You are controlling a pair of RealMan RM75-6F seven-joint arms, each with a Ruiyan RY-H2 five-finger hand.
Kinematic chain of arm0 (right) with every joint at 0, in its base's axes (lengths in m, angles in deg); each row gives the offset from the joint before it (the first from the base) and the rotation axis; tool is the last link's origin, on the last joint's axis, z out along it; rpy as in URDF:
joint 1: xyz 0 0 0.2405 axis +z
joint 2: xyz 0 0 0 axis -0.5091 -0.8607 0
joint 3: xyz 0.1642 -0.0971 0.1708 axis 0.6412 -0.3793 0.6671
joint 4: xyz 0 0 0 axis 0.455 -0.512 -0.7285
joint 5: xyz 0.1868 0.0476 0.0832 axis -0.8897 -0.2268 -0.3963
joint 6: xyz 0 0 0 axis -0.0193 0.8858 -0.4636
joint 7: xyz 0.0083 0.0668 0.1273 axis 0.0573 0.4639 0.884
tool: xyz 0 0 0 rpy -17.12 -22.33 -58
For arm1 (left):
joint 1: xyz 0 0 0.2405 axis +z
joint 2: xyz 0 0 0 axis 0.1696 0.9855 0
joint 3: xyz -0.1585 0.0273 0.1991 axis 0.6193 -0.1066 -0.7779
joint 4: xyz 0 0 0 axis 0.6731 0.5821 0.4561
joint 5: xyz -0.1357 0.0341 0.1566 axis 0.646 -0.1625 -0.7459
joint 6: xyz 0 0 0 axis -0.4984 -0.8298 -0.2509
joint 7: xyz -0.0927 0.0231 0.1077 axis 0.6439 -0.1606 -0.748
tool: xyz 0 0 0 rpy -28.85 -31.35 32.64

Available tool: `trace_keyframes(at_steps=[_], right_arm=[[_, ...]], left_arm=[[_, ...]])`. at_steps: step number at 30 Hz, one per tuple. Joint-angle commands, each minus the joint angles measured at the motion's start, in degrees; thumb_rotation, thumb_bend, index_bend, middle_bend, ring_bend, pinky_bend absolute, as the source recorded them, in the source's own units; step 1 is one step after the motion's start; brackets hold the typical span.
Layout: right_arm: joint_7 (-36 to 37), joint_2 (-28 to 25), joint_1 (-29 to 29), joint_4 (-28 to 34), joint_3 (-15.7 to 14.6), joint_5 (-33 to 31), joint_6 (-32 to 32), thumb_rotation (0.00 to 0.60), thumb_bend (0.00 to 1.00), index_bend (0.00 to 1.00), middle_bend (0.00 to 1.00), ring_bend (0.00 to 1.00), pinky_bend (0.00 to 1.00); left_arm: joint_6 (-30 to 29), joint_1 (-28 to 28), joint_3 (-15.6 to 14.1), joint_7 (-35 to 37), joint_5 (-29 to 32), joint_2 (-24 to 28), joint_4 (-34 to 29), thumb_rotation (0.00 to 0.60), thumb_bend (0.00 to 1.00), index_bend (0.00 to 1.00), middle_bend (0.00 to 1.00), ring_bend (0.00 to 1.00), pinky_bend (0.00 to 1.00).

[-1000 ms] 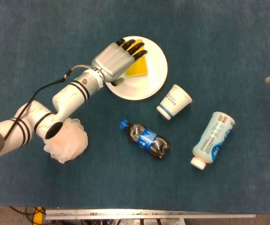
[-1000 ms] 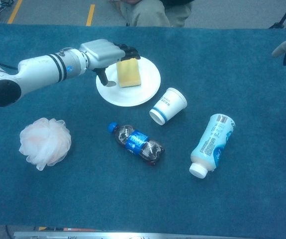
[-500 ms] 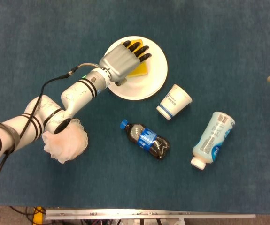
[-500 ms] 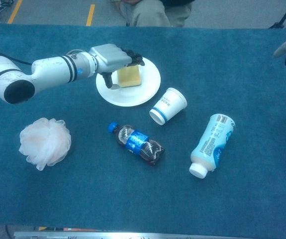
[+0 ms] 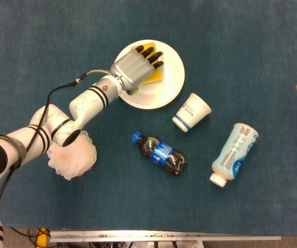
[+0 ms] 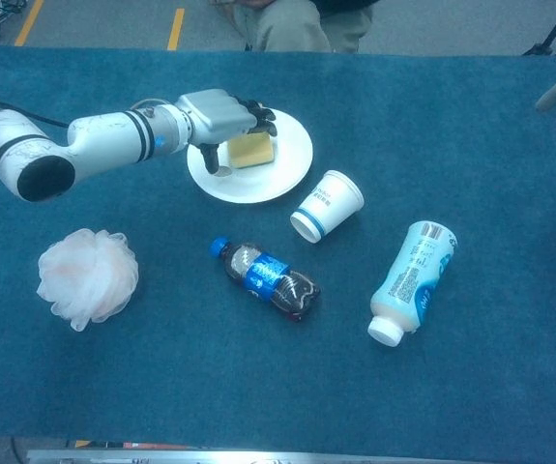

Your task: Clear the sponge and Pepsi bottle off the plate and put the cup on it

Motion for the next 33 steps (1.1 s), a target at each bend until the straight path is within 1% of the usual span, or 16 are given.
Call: trace_keyframes(at_steps=[1, 4, 8, 12, 18, 23, 28, 31, 33], right_arm=[[0.1, 0.0, 0.0, 0.0, 0.0, 0.0, 0.0, 0.6, 0.0, 0.28, 0.41, 0.31, 0.48], [0.2, 0.0, 0.0, 0.0, 0.0, 0.0, -0.1, 0.6, 0.0, 0.28, 0.41, 0.31, 0.48], [0.1, -0.1, -0.1, 0.3, 0.0, 0.2, 0.0, 0.6, 0.0, 0.28, 0.41, 0.31, 0.48], [-0.1, -0.3, -0.2, 0.6, -0.1, 0.4, 0.2, 0.6, 0.0, 0.28, 0.41, 0.31, 0.48], [-0.3, -0.3, -0.3, 0.9, -0.1, 0.6, 0.4, 0.6, 0.0, 0.28, 0.41, 0.31, 0.48], [-0.4, -0.4, -0.4, 1.2, -0.2, 1.0, 0.5, 0.6, 0.0, 0.28, 0.41, 0.31, 0.48], [-0.5, -0.5, -0.4, 1.5, -0.2, 1.4, 0.6, 0.6, 0.0, 0.28, 0.41, 0.31, 0.48], [-0.6, -0.4, -0.4, 1.7, -0.3, 1.5, 0.5, 0.6, 0.0, 0.28, 0.41, 0.31, 0.48], [-0.7, -0.4, -0.4, 1.8, -0.3, 1.6, 0.6, 0.6, 0.0, 0.28, 0.41, 0.31, 0.48]], left_arm=[[-0.2, 0.1, 0.0, -0.2, 0.2, 0.0, 0.0, 0.6, 0.3, 0.14, 0.0, 0.01, 0.13], [-0.2, 0.3, -0.1, -0.4, 0.5, 0.1, -0.2, 0.6, 0.3, 0.18, 0.04, 0.08, 0.13], [-0.6, 0.6, -0.1, -0.7, 0.9, 0.3, -0.6, 0.6, 0.3, 0.24, 0.13, 0.16, 0.13], [-1.3, 1.0, 0.0, -0.9, 1.2, 0.7, -1.6, 0.6, 0.3, 0.27, 0.18, 0.23, 0.13], [-2.5, 1.8, -0.1, -1.3, 1.3, 2.1, -4.0, 0.6, 0.3, 0.27, 0.21, 0.26, 0.15], [-3.9, 2.9, -0.7, -1.4, 0.9, 4.0, -6.7, 0.6, 0.3, 0.31, 0.24, 0.28, 0.18], [-5.9, 4.3, -1.2, -2.1, 0.8, 6.7, -10.8, 0.6, 0.3, 0.31, 0.26, 0.29, 0.22], [-6.8, 5.1, -1.5, -2.5, 0.8, 8.3, -13.6, 0.6, 0.3, 0.34, 0.29, 0.32, 0.26], [-7.4, 5.6, -1.6, -2.2, 0.6, 9.1, -15.0, 0.6, 0.3, 0.38, 0.36, 0.39, 0.32]])
